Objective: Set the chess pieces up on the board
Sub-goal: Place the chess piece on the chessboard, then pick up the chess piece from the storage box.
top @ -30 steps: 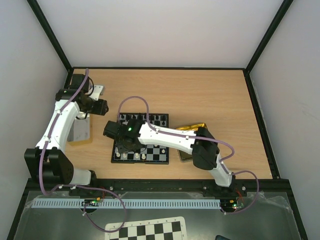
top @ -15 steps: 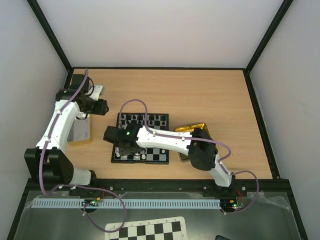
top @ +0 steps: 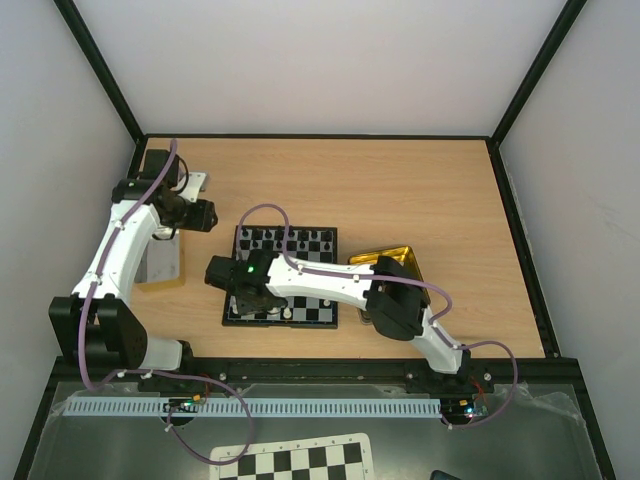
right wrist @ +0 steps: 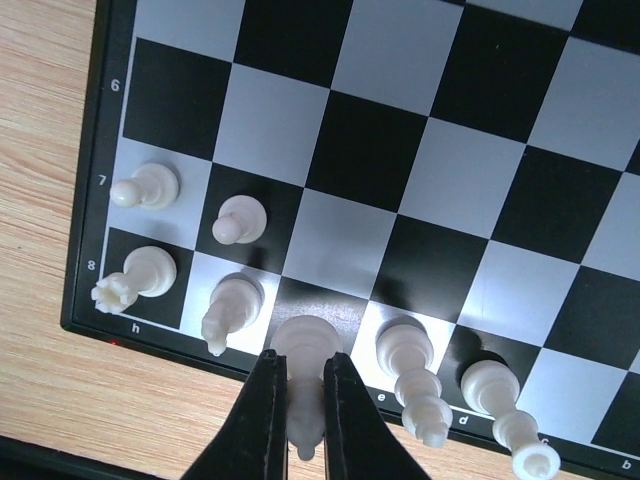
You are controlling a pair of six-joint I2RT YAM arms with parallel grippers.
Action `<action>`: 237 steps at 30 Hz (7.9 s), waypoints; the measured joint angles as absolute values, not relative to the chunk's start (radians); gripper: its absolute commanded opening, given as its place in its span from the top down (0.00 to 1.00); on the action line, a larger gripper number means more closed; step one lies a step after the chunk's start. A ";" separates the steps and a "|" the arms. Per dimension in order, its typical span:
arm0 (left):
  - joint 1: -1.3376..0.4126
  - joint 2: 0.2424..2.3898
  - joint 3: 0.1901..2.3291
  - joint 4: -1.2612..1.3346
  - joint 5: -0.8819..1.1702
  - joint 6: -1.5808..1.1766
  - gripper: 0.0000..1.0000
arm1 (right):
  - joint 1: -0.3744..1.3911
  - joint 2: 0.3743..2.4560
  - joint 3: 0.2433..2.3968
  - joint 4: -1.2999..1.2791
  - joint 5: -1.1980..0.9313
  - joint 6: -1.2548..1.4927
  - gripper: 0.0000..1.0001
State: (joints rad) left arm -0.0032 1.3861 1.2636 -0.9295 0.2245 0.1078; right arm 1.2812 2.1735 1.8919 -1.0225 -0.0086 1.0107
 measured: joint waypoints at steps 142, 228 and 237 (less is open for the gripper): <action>-0.003 1.359 1.242 -0.928 0.279 0.108 0.44 | 1.263 2.259 1.961 -1.064 -0.086 1.078 0.79; -0.092 1.557 1.433 -0.979 0.216 0.111 0.43 | 0.438 1.489 0.950 -0.824 -0.160 0.742 0.73; -0.092 1.557 1.427 -0.978 0.208 0.107 0.43 | 0.412 1.507 0.945 -0.812 -0.160 0.719 0.74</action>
State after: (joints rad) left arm -0.0917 1.5570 1.4273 -0.9779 0.2085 0.1074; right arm 0.4122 1.5074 0.9447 -0.8124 -0.1600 0.7193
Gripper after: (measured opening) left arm 0.569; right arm 0.269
